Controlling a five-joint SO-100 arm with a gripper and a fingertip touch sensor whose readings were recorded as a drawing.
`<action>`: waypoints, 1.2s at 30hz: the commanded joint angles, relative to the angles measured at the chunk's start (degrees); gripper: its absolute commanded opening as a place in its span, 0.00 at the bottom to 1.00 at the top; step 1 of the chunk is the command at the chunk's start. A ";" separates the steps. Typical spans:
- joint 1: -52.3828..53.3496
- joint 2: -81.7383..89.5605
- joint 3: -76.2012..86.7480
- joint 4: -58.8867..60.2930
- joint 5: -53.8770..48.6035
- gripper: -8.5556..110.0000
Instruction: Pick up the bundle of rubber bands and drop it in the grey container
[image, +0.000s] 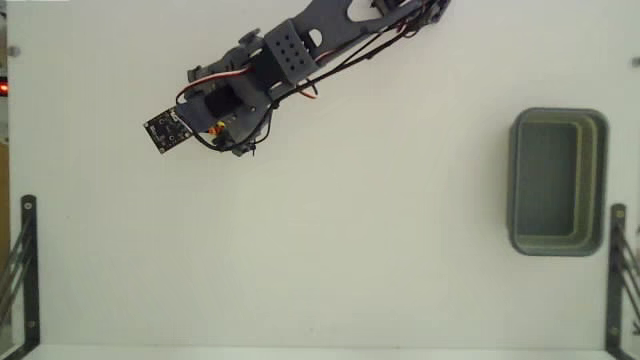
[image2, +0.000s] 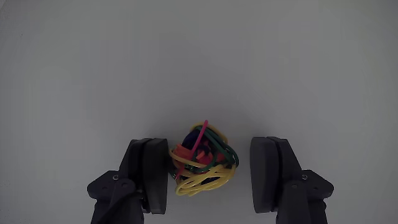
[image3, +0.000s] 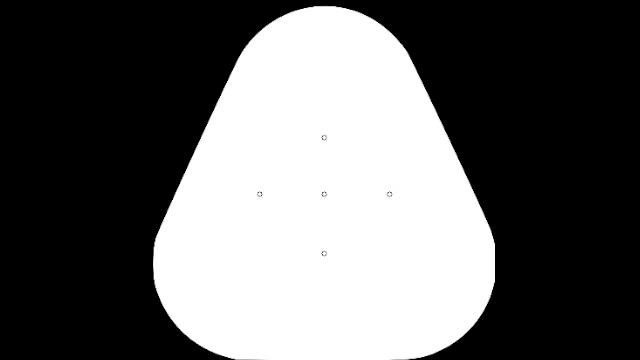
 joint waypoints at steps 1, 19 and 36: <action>0.54 1.41 0.54 -1.06 0.26 0.73; 0.54 1.41 0.54 -1.06 0.26 0.69; 0.54 1.41 0.54 -1.06 0.26 0.65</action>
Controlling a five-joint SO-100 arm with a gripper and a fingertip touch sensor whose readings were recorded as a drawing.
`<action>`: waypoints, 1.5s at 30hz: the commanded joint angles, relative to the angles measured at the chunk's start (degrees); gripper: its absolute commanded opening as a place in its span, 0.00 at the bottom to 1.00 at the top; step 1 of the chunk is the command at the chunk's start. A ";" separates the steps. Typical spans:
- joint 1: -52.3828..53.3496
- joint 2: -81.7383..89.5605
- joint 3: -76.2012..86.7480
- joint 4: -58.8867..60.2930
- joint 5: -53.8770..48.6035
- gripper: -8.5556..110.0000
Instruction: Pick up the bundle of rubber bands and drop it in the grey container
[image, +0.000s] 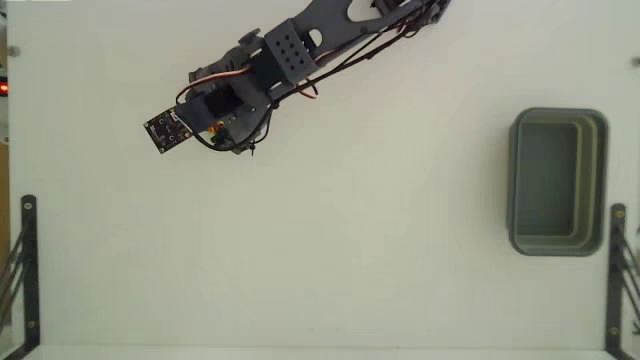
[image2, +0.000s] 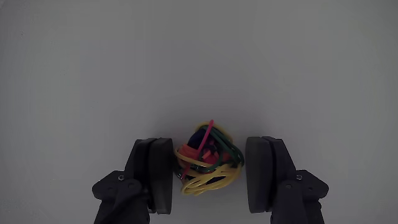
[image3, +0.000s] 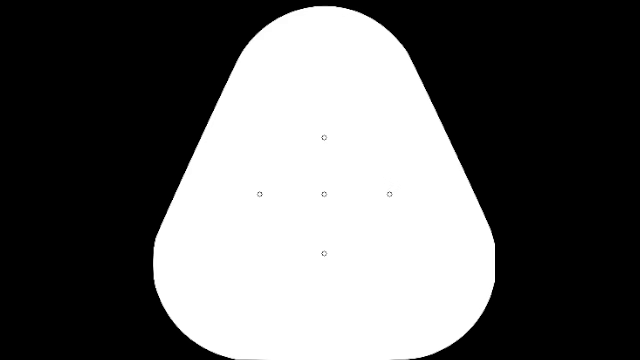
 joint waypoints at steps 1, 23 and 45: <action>0.54 1.41 0.54 -1.06 0.26 0.65; 0.54 1.41 0.54 -1.06 0.26 0.61; 0.54 1.41 0.54 -1.06 0.26 0.56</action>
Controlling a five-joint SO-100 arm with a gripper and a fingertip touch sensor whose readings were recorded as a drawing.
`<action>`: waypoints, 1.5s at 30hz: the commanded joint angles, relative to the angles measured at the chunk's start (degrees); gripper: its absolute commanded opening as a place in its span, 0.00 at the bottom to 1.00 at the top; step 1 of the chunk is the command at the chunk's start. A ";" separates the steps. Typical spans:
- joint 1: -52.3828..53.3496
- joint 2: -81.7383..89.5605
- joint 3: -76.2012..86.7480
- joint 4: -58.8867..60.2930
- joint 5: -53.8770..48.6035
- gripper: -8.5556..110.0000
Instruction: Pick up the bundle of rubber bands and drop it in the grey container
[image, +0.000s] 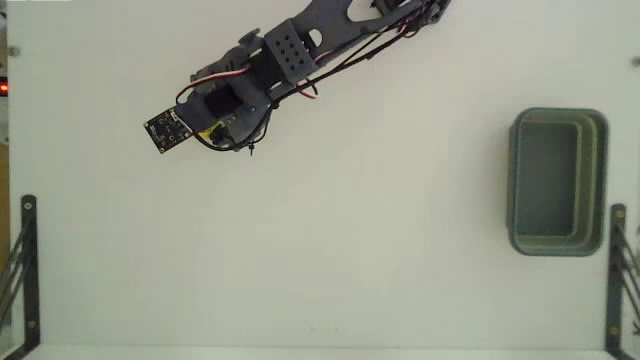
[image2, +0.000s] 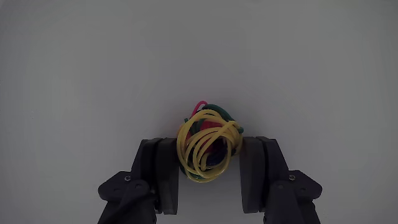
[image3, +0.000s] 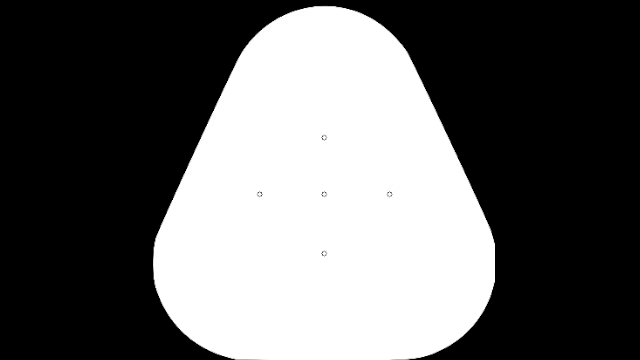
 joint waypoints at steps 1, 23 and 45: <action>0.54 1.41 0.54 -1.06 0.26 0.56; 0.54 1.41 0.54 -1.06 0.26 0.53; 0.54 2.72 -3.85 4.63 0.26 0.53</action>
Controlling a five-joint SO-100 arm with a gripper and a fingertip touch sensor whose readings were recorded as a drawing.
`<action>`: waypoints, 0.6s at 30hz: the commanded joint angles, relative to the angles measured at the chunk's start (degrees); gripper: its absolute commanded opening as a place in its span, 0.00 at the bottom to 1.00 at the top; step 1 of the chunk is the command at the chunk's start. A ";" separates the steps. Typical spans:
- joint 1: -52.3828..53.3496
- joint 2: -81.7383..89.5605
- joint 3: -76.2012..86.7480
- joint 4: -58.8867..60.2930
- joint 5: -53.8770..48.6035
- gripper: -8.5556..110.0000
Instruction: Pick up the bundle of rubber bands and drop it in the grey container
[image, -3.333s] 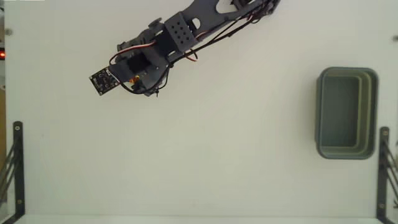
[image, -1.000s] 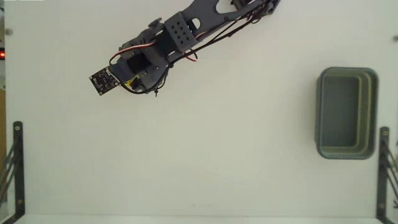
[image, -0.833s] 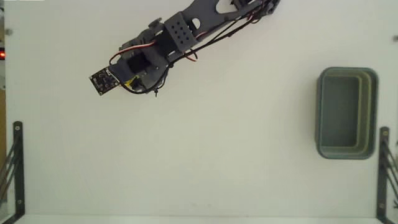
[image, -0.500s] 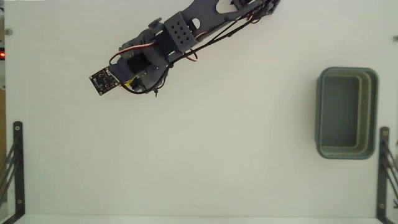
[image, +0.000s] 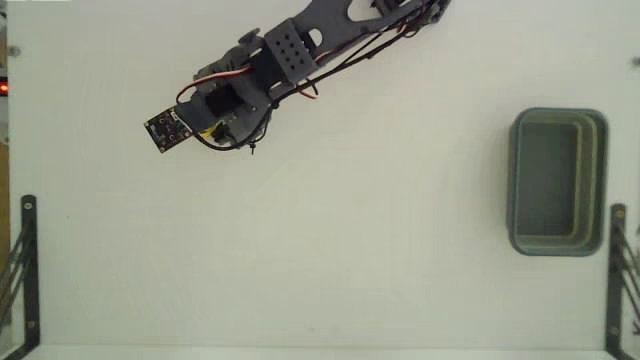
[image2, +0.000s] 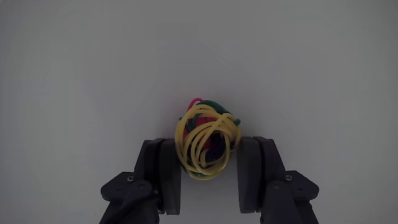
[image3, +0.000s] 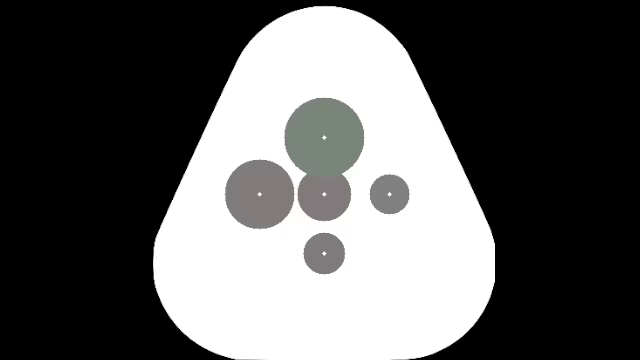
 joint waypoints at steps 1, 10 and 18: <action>0.54 2.84 -3.08 1.96 0.18 0.53; 0.54 3.58 -8.70 8.33 0.18 0.53; 0.54 3.65 -14.51 14.20 0.18 0.53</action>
